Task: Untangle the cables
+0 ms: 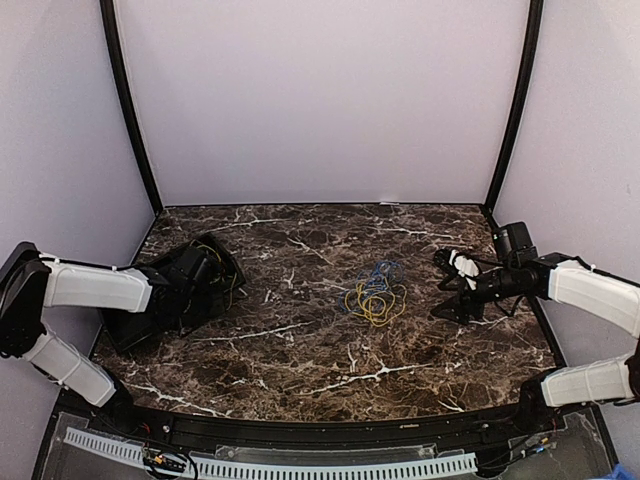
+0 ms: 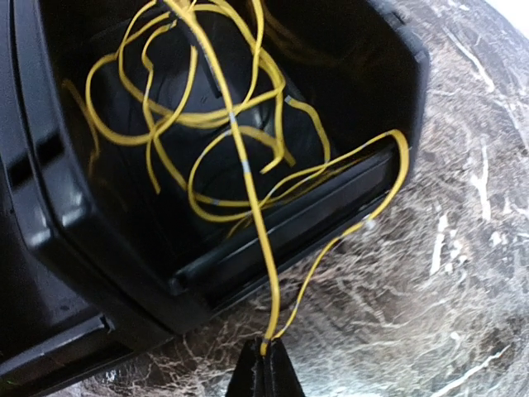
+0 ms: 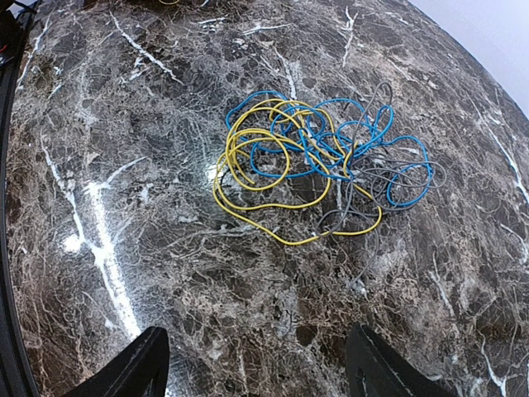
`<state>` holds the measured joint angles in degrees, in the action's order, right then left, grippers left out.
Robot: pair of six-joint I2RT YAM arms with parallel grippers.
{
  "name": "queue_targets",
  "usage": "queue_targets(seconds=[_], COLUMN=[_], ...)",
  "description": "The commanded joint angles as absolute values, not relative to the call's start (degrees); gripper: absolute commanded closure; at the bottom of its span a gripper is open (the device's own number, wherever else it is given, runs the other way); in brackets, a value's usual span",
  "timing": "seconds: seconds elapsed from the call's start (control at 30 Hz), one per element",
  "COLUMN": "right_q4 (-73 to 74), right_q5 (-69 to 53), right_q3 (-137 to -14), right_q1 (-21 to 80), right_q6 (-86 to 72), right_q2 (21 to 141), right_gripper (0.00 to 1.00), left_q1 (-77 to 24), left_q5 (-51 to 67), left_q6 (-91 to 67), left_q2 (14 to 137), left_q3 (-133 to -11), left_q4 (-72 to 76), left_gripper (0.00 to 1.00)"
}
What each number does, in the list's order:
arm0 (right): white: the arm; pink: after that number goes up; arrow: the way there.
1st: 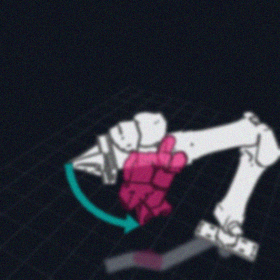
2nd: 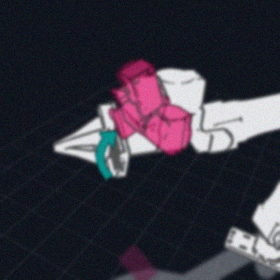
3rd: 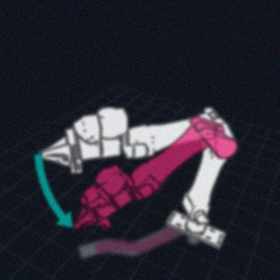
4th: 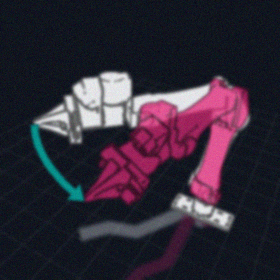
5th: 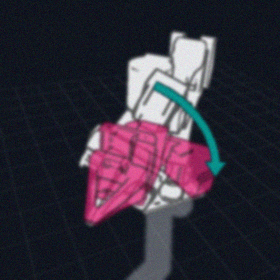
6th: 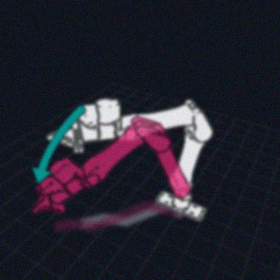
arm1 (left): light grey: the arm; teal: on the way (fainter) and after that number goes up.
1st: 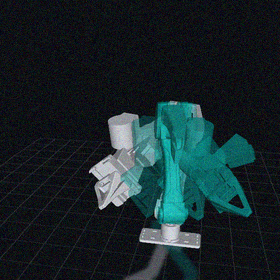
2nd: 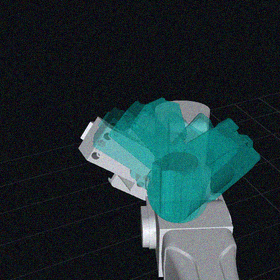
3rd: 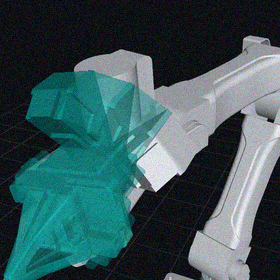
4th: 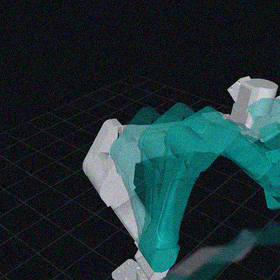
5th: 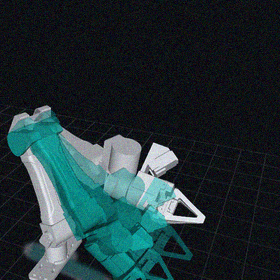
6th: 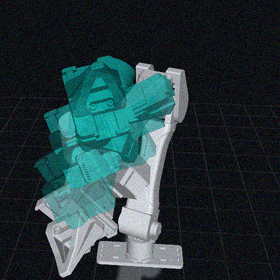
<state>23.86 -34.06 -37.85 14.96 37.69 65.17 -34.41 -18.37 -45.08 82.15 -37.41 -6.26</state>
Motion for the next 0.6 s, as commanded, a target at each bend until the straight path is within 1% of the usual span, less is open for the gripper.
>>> queue_targets(seconds=[0.0, 0.1, 0.23, 0.37, 0.57], right_q4=[23.38, 23.38, 23.39, 23.38, 23.39], right_q5=[-34.72, -34.72, -34.63, -34.39, -34.0], right_q3=[-39.37, -39.4, -39.44, -39.29, -39.2], right_q1=[14.85, 14.79, 14.85, 14.84, 14.83], right_q6=[38.19, 38.24, 38.23, 38.23, 38.19], right_q2=[65.64, 65.65, 65.33, 64.9, 64.25], right_gripper=[0.25, 0.25, 0.25, 0.25, 0.25], left_q1=[-34.72, -34.72, -34.04, -31.4, -28.32], left_q5=[-20.97, -23.31, -29.75, -29.08, -25.6], left_q6=[-41.25, -37.49, -30.84, -27.33, -26.95], left_q2=[78.94, 78.5, 80.78, 85.42, 91.5], left_q3=[-41.93, -46.0, -51.53, -56.95, -60.2], left_q4=[-9.02, -12.05, -16.52, -20.04, -20.01], left_gripper=[1.0, 1.0, 1.0, 1.0, 1.0])
